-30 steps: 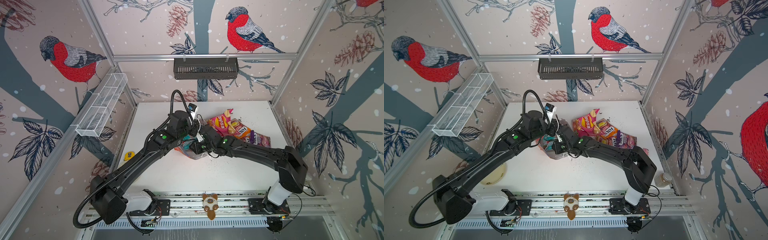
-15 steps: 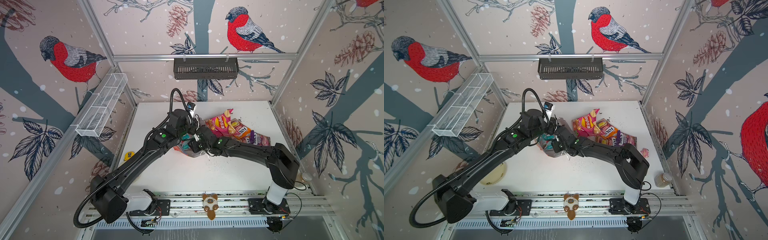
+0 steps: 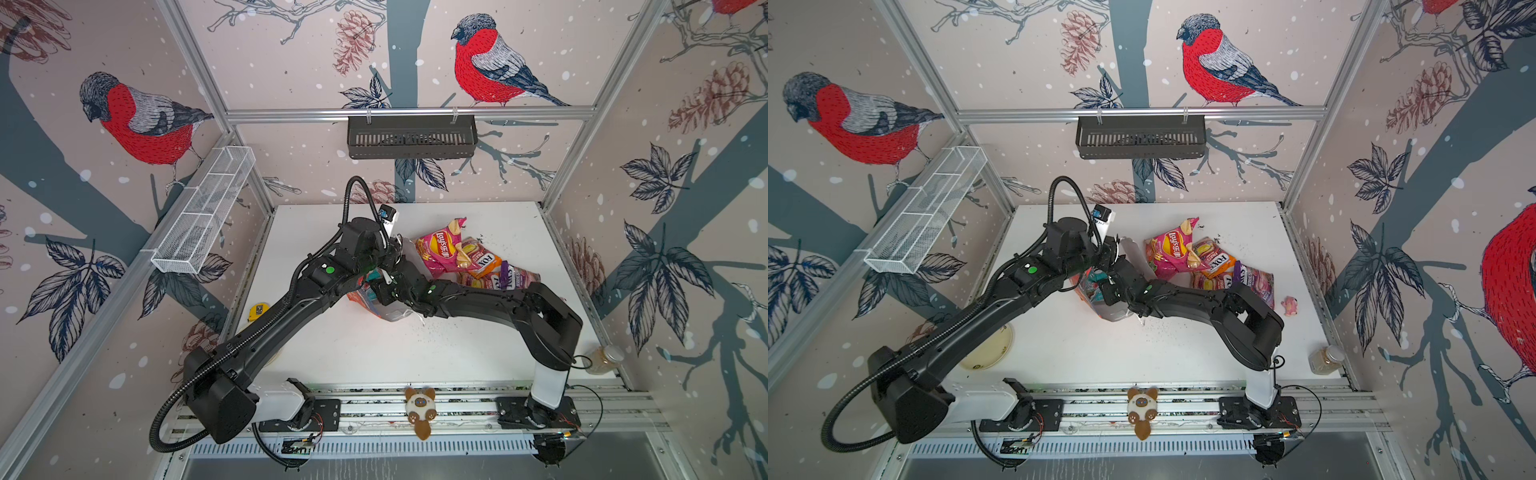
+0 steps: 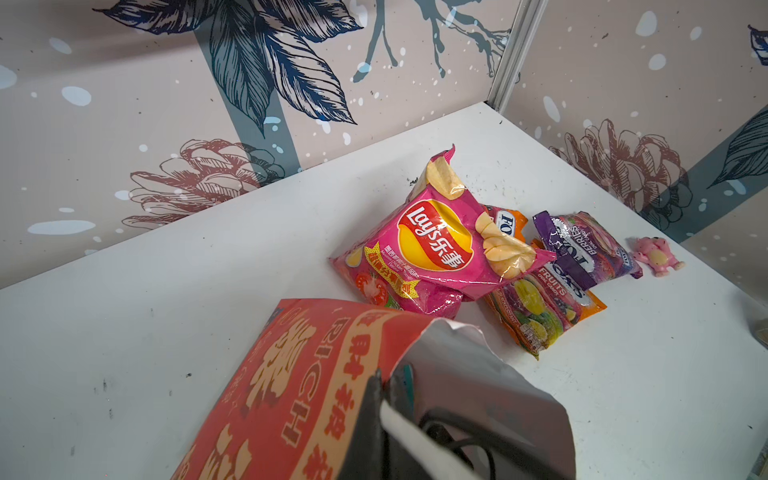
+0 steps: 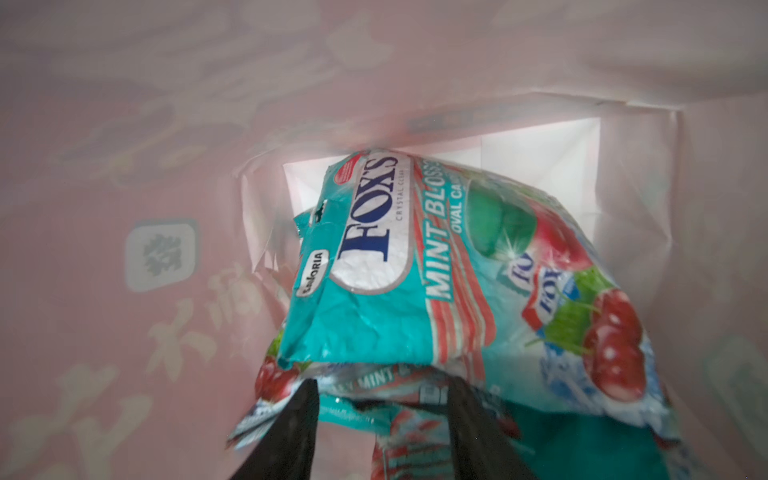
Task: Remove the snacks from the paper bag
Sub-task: 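Reach deeper into the bag and close the right gripper on the teal packet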
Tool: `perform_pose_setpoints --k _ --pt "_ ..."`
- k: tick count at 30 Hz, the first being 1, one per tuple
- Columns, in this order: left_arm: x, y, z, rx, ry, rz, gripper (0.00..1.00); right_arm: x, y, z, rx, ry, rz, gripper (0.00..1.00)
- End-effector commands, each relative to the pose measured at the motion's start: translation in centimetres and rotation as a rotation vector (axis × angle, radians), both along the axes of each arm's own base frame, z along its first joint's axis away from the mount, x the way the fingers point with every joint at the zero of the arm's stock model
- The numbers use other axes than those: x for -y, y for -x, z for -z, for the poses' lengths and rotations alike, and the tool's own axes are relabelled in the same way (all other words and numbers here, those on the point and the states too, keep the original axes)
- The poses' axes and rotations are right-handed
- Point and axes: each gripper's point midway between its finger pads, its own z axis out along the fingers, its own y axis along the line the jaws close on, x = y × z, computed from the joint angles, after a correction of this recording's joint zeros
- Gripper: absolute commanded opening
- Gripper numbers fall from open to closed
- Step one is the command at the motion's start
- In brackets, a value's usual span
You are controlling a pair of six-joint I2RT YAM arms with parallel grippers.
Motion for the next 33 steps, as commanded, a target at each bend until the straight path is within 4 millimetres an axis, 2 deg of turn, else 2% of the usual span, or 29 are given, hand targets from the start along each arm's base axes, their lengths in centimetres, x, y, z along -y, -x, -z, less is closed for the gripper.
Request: perform_pose_setpoints --k 1,8,12,17,19,25,33 --pt "1.1 0.1 -1.6 0.031 0.062 0.041 0.0 -0.6 -1.2 -1.0 0.082 -0.024 0.024 0.52" --pt "0.7 0.1 -1.7 0.037 0.057 0.033 0.0 0.4 -2.4 -1.9 0.162 -0.008 0.109 0.52" --pt "0.6 -0.1 -1.5 0.032 0.057 0.034 0.0 0.0 -3.0 -2.5 0.204 0.003 0.102 0.52" --pt "0.6 -0.3 -1.3 0.025 0.063 0.039 0.0 -1.0 -3.4 -2.4 0.212 0.015 0.07 0.49" --pt "0.5 -0.4 -1.3 0.024 0.064 0.038 0.0 -1.4 -3.4 -2.2 0.213 0.017 0.051 0.43" --pt "0.1 -0.6 -1.3 0.024 0.066 0.025 0.0 -2.2 -3.0 -1.9 0.205 0.027 0.004 0.12" --pt "-0.9 -1.5 -1.5 0.034 0.066 -0.015 0.0 -1.9 -2.2 -3.1 0.204 -0.002 -0.044 0.03"
